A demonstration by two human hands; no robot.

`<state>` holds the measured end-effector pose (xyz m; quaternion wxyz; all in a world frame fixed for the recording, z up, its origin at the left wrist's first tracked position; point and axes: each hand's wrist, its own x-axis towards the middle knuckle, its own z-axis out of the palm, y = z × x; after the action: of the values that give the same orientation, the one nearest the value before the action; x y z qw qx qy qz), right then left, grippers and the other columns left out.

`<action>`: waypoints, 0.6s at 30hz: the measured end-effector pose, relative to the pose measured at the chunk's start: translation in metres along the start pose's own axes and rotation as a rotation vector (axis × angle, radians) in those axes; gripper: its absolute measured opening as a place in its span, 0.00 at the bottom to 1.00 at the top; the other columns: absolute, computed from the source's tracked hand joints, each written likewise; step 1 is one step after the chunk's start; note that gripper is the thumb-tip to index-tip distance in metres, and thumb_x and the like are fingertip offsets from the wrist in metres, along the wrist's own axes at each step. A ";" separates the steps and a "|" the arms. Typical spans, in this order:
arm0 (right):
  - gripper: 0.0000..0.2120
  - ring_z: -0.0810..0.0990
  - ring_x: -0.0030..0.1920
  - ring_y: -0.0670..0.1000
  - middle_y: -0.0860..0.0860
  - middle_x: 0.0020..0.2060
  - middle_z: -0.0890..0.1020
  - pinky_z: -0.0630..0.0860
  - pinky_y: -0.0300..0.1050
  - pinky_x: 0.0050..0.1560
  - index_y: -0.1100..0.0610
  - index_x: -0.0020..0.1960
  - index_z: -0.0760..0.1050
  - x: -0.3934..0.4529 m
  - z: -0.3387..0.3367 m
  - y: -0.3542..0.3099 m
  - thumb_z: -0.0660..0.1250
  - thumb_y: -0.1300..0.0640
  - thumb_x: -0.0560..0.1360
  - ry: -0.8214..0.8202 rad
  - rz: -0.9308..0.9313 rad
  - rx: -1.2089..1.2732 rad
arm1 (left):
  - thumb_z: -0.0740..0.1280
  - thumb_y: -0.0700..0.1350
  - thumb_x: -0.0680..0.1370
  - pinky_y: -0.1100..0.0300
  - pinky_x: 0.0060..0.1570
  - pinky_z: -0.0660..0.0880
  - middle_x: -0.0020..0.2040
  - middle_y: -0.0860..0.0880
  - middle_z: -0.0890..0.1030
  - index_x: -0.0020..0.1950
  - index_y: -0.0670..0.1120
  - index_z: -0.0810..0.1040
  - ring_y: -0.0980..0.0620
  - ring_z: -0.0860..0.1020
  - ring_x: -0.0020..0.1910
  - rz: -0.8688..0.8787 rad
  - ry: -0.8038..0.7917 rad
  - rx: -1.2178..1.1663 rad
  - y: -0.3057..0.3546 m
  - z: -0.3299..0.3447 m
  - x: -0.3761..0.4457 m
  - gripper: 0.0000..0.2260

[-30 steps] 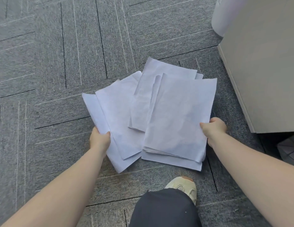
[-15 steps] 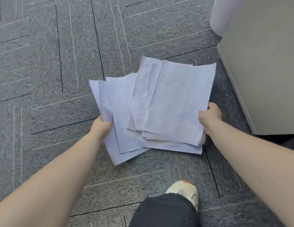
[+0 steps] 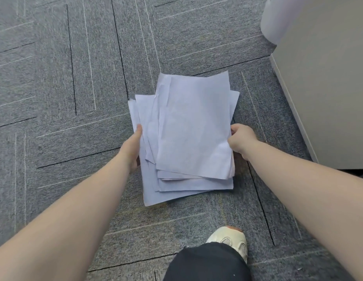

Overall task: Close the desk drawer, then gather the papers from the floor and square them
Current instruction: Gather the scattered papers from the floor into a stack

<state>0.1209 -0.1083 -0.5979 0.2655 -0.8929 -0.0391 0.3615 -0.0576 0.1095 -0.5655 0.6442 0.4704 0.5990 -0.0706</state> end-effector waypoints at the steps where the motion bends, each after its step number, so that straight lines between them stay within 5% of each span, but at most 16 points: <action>1: 0.11 0.80 0.54 0.63 0.60 0.51 0.83 0.77 0.53 0.53 0.63 0.52 0.79 0.000 0.000 -0.001 0.62 0.64 0.72 -0.010 -0.014 -0.021 | 0.65 0.66 0.69 0.48 0.57 0.76 0.55 0.49 0.83 0.62 0.51 0.76 0.48 0.81 0.53 0.036 -0.012 0.007 0.002 0.004 -0.001 0.27; 4: 0.10 0.80 0.52 0.63 0.60 0.48 0.83 0.77 0.53 0.51 0.62 0.49 0.79 -0.003 0.007 -0.004 0.62 0.64 0.71 -0.048 -0.067 -0.073 | 0.76 0.53 0.63 0.43 0.60 0.75 0.59 0.44 0.82 0.64 0.46 0.74 0.44 0.81 0.56 0.197 -0.035 0.106 -0.004 0.016 0.002 0.32; 7: 0.14 0.80 0.52 0.62 0.59 0.49 0.83 0.77 0.50 0.51 0.59 0.53 0.78 -0.008 0.011 -0.005 0.62 0.65 0.70 -0.053 -0.078 -0.020 | 0.75 0.44 0.58 0.41 0.59 0.75 0.60 0.40 0.80 0.65 0.41 0.72 0.40 0.80 0.57 0.206 -0.027 0.132 -0.015 0.025 0.003 0.35; 10: 0.35 0.77 0.61 0.58 0.56 0.61 0.78 0.73 0.53 0.64 0.52 0.74 0.61 -0.012 0.008 -0.002 0.68 0.63 0.70 -0.054 -0.014 0.280 | 0.72 0.36 0.68 0.44 0.54 0.78 0.51 0.40 0.83 0.56 0.41 0.77 0.41 0.81 0.49 0.166 -0.042 0.073 -0.011 0.032 -0.007 0.17; 13: 0.48 0.73 0.66 0.56 0.53 0.67 0.73 0.68 0.56 0.69 0.51 0.77 0.48 -0.019 -0.001 -0.005 0.75 0.57 0.68 -0.080 0.069 0.571 | 0.68 0.34 0.73 0.50 0.50 0.79 0.39 0.46 0.84 0.46 0.42 0.80 0.45 0.80 0.41 0.199 -0.132 0.059 0.006 0.032 -0.019 0.06; 18: 0.35 0.78 0.59 0.54 0.54 0.64 0.77 0.73 0.50 0.62 0.56 0.71 0.61 -0.045 -0.058 -0.052 0.75 0.56 0.69 -0.166 0.016 0.765 | 0.69 0.34 0.72 0.56 0.45 0.80 0.37 0.48 0.85 0.45 0.41 0.81 0.48 0.82 0.39 0.349 -0.240 0.095 0.070 0.025 -0.058 0.04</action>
<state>0.1329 -0.1018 -0.5089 0.5724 -0.6975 0.0840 0.4229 -0.0095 0.1031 -0.4839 0.6905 0.5848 0.4236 -0.0417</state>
